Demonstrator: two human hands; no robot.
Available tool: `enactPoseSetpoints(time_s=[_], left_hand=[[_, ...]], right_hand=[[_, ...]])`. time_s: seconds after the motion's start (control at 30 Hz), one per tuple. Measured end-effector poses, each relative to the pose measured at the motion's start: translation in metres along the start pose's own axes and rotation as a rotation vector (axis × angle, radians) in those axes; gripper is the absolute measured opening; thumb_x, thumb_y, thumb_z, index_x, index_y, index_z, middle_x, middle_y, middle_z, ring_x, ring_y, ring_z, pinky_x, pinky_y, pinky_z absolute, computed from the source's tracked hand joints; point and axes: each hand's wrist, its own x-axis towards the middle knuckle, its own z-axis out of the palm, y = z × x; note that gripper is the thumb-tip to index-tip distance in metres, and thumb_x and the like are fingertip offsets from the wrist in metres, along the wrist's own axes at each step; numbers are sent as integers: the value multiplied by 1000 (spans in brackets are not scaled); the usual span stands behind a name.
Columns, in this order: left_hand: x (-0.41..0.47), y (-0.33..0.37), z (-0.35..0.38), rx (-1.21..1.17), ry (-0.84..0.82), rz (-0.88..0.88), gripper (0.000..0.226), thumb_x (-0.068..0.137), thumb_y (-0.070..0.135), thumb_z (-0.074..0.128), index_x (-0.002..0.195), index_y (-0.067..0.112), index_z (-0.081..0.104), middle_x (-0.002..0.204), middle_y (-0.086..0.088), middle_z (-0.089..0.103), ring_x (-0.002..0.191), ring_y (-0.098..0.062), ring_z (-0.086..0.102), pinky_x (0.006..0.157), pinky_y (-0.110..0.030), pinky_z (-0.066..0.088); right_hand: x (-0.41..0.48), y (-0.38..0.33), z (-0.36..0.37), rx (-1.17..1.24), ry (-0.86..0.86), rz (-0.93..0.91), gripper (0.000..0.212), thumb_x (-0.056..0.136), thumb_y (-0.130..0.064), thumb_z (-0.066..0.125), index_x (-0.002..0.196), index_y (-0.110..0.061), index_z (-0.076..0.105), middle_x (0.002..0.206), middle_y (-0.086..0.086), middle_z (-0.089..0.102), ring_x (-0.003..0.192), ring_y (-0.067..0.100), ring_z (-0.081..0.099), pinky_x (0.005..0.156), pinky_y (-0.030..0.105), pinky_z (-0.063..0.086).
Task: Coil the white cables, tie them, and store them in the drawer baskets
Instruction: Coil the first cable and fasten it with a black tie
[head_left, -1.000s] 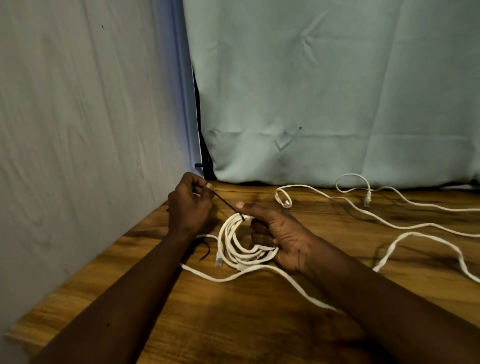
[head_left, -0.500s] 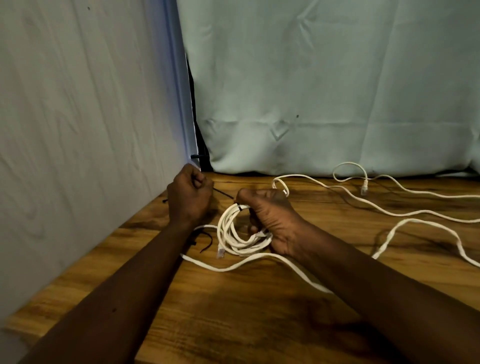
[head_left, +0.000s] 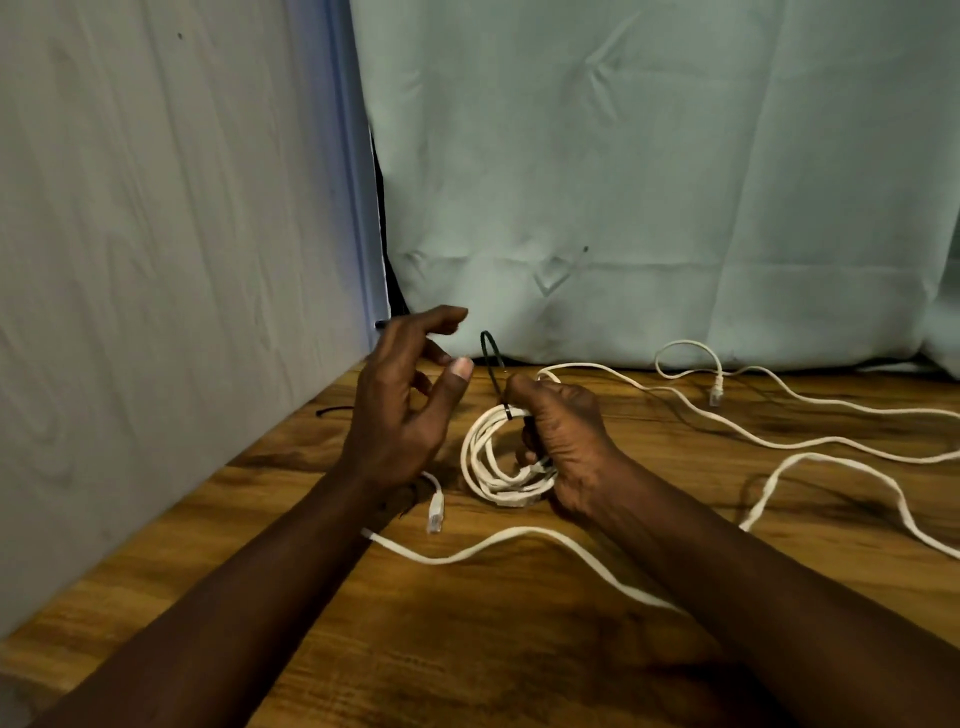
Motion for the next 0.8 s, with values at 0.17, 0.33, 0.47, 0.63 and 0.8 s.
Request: enactPoseSetpoints(time_s=[0.17,0.33,0.47,0.63,0.8], left_hand=[[-1,5,11,-478,-8,-412,34,105,30,49,135,19,60,124,-1,66,100,-19,65,71,-29,55],[0,4,4,-480,-59,-401,31,98,31,55,102,7,75,95,0,76,82,-17,64,66,-25,54],[-2,5,4,-420,-149,-333,21,85,23,72,94,5,75,85,-2,75,79,-16,68,69,-28,57],[-10,4,8,-424,-239,-398,39,73,13,87,103,5,65,93,-9,68,87,-21,64,76,-36,59],[-15,6,11,-261,-295,-423,40,79,19,88,109,23,60,88,-1,66,79,-24,64,77,-51,58]], right_hand=[[-1,2,-2,-76,-21,-89,15,91,-6,68,94,8,70,44,-6,57,31,5,48,37,16,36],[2,6,-3,-86,-38,-104,10,89,-7,68,84,1,71,52,0,60,38,8,52,41,19,37],[7,8,-5,-97,-43,-101,12,88,-11,67,77,-8,70,49,-4,56,40,6,47,44,22,36],[9,9,-6,0,-64,-33,17,86,-11,66,69,-12,68,60,12,59,39,14,44,43,23,35],[8,10,-5,37,-100,9,15,86,-11,64,72,-12,70,69,14,67,46,17,54,44,22,39]])
